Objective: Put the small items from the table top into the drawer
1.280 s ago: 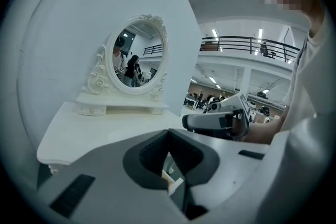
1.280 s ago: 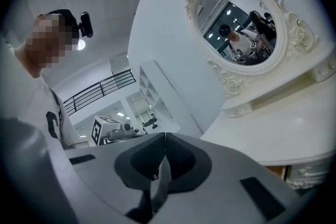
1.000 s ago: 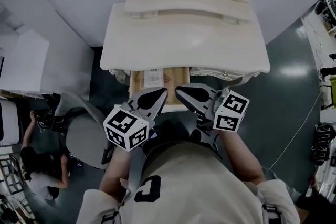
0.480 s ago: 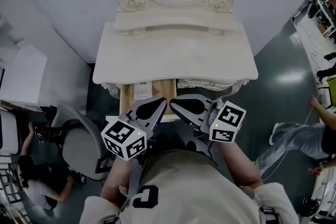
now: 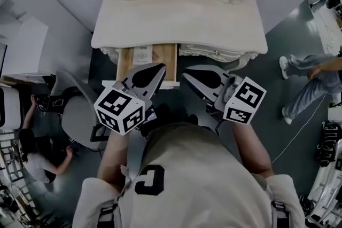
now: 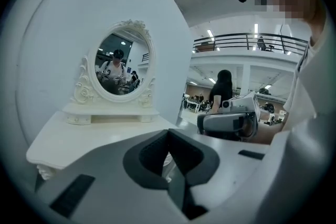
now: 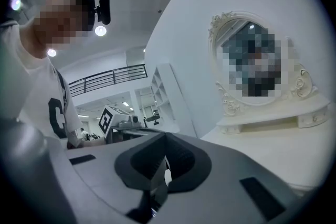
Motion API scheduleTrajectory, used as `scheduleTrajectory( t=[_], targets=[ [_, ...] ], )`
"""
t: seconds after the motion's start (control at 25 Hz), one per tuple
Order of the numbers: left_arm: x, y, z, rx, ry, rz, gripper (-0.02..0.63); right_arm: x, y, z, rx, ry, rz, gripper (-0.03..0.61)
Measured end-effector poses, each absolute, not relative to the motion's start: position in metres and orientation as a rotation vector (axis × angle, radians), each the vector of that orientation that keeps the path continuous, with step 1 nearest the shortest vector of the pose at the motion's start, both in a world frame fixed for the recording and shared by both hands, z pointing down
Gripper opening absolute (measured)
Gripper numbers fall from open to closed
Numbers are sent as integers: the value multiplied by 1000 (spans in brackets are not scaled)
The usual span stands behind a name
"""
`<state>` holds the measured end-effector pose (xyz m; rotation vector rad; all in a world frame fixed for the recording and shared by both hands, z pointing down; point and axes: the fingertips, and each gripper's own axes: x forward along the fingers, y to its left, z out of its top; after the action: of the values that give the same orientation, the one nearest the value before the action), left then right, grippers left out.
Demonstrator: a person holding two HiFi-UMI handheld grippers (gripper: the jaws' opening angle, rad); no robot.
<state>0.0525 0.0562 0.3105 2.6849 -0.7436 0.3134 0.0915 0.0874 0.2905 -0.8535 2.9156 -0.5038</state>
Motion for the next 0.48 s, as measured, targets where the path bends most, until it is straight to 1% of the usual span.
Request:
scheduleTrajectory(
  t=[0.28, 0.48],
  targets=[
    [75, 82, 315, 2661, -787, 327, 57, 122, 109, 293, -823, 2910, -504, 28],
    [102, 104, 328, 2663, -787, 434, 57, 142, 116, 308, -800, 2891, -556, 28]
  ],
)
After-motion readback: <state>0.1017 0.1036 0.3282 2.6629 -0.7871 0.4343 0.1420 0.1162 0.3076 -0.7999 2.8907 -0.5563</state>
